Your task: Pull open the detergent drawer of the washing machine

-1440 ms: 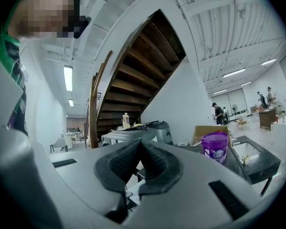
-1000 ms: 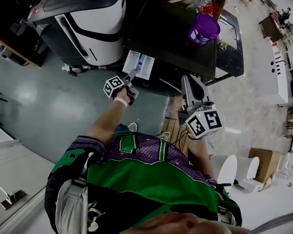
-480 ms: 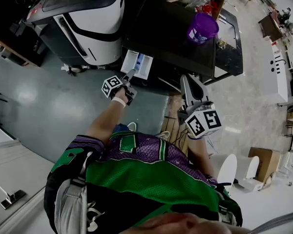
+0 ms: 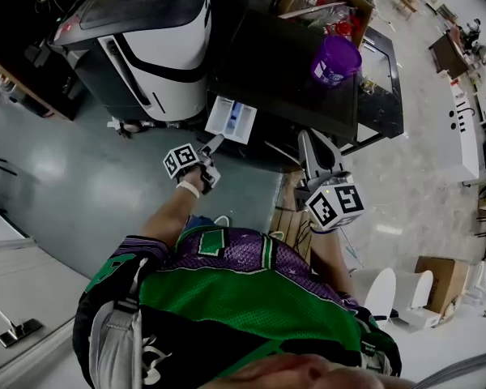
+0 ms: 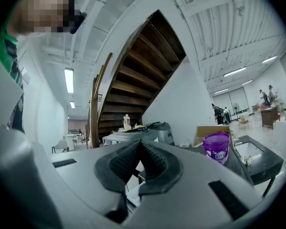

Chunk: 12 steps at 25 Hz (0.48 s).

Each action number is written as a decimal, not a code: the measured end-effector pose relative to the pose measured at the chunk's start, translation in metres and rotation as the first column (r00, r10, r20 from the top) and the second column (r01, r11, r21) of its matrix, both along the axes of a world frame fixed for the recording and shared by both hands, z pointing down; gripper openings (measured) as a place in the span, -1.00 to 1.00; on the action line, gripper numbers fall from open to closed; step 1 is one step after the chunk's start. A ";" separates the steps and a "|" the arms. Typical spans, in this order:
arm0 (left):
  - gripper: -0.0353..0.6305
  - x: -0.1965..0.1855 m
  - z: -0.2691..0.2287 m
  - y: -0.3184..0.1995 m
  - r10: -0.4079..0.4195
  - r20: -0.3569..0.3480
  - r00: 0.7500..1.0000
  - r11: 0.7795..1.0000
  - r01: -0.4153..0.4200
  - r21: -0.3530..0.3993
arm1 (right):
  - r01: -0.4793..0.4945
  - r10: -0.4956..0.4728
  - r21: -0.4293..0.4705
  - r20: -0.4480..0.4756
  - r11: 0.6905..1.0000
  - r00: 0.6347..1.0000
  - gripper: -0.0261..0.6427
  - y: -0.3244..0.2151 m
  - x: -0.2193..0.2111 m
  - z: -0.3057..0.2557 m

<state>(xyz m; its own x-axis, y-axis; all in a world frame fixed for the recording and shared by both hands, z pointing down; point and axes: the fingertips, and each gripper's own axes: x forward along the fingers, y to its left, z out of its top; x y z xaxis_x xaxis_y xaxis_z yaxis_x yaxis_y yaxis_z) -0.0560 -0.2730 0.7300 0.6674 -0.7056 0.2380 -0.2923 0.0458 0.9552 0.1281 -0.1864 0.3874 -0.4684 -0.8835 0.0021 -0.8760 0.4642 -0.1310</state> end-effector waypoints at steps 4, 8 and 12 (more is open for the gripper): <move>0.41 -0.012 -0.024 0.009 0.023 0.082 0.996 0.996 -0.029 0.079 | -0.007 0.007 0.010 0.000 1.000 1.000 -0.92 -0.003 -0.002 -0.004; 0.41 -0.025 -0.053 0.015 0.034 0.169 0.985 0.984 -0.063 0.168 | -0.027 0.027 0.009 0.007 1.000 1.000 -0.92 -0.003 0.000 -0.004; 0.41 -0.030 -0.088 0.010 0.050 0.275 0.960 0.955 -0.126 0.270 | -0.053 0.053 0.021 0.011 0.998 0.999 -0.92 -0.007 0.002 -0.010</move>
